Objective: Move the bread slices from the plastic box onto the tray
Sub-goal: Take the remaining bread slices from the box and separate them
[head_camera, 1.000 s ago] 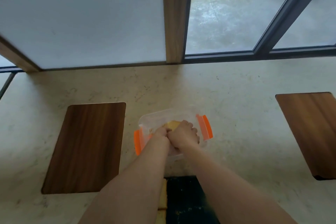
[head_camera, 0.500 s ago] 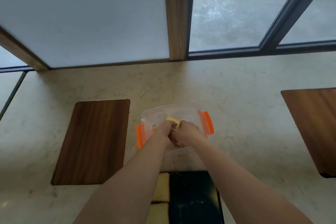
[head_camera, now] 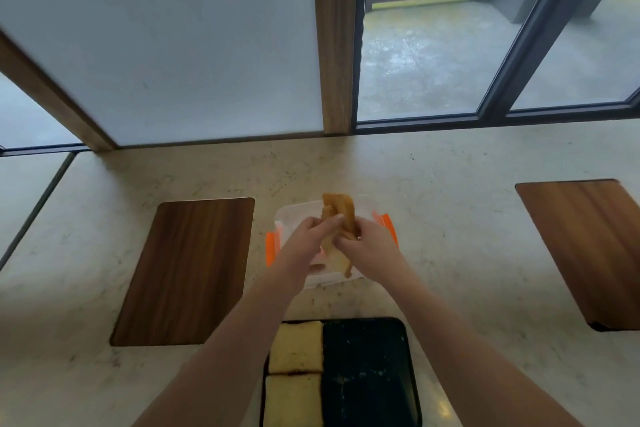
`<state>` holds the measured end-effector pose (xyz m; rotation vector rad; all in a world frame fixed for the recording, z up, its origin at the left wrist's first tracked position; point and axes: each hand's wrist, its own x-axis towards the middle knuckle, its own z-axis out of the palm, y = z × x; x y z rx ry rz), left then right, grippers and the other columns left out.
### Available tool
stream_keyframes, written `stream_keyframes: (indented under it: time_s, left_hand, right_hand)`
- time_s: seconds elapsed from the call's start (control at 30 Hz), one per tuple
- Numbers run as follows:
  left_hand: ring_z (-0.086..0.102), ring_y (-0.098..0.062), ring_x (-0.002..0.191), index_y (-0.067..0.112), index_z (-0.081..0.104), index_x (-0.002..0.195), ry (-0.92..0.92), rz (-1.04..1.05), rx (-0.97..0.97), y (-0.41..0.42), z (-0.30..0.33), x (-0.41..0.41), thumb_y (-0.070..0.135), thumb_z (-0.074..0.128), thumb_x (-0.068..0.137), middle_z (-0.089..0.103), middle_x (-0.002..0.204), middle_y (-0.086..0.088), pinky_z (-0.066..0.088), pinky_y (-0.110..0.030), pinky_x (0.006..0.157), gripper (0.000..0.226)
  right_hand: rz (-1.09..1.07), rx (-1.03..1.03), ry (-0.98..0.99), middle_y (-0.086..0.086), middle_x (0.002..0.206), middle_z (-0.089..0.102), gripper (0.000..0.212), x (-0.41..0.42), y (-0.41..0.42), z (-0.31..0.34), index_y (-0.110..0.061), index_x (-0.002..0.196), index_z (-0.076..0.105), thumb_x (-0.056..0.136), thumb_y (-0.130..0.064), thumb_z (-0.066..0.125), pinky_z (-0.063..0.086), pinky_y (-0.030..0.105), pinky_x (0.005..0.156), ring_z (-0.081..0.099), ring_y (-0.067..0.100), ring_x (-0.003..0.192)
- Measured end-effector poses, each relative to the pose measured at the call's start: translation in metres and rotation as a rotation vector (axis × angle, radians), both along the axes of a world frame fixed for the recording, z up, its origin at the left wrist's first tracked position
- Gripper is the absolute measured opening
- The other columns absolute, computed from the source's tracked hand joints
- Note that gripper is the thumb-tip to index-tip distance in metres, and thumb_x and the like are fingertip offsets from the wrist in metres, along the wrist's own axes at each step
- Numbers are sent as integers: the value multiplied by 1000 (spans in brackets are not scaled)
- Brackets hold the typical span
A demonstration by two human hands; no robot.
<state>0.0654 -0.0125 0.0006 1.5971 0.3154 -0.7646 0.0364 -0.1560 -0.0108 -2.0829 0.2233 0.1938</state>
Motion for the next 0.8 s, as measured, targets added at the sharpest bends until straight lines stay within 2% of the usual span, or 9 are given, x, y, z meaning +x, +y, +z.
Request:
stream_keyframes:
  time_s: [0.13,0.23,0.33,0.4,0.53,0.63,0.7,0.8]
  left_hand:
    - [68,-23,101,15,54,109,-156,133,22,4,9,-29,48,75,81,67,114,-11,57,-49,91,48]
    - [68,-21,99,16,49,116,-241,193,62,11,11,-54,50,82,73,62,110,-7,59,-44,86,64]
    - [69,-15,95,22,49,118,-236,143,94,26,1,-80,55,84,67,64,108,0,60,-35,78,69]
    - [68,-15,95,25,53,112,-189,103,95,36,-13,-100,55,85,65,65,109,-1,58,-33,72,64]
    - [64,-11,97,33,54,105,-117,-24,181,49,-50,-144,68,81,53,62,110,5,57,-35,79,68]
    - [62,-9,98,36,53,103,-78,-131,206,56,-73,-169,66,78,56,61,110,7,57,-39,87,61]
    - [61,-8,99,36,54,106,-99,-189,220,58,-81,-179,64,76,60,62,113,6,56,-33,84,59]
    - [60,-6,100,35,57,111,-156,-229,249,55,-81,-187,66,74,60,62,112,10,52,-23,78,62]
  right_hand:
    - [9,103,-68,-1,76,72,16,-36,11,16,-21,96,70,90,-35,66,62,28,60,69,12,65]
    - [37,201,-81,-5,86,75,25,-65,20,18,-24,107,67,86,-38,72,63,29,67,72,8,75]
    - [152,343,-8,-13,105,74,38,-98,20,11,-34,120,63,85,-43,73,59,24,80,70,4,95]
    - [172,426,104,-12,114,73,40,-122,15,-1,-33,126,63,88,-45,70,59,32,88,69,7,104]
    - [50,515,329,-7,105,77,29,-164,16,-34,-26,117,68,95,-45,64,61,40,88,73,13,97]
    - [-54,492,407,1,97,78,24,-186,26,-54,-20,109,70,100,-38,57,61,43,86,75,18,89]
    - [-95,500,428,2,93,78,24,-196,32,-62,-18,108,70,101,-35,55,62,44,85,75,19,86]
    - [-134,553,435,2,92,78,29,-203,36,-64,-15,108,69,99,-41,59,62,35,78,75,19,85]
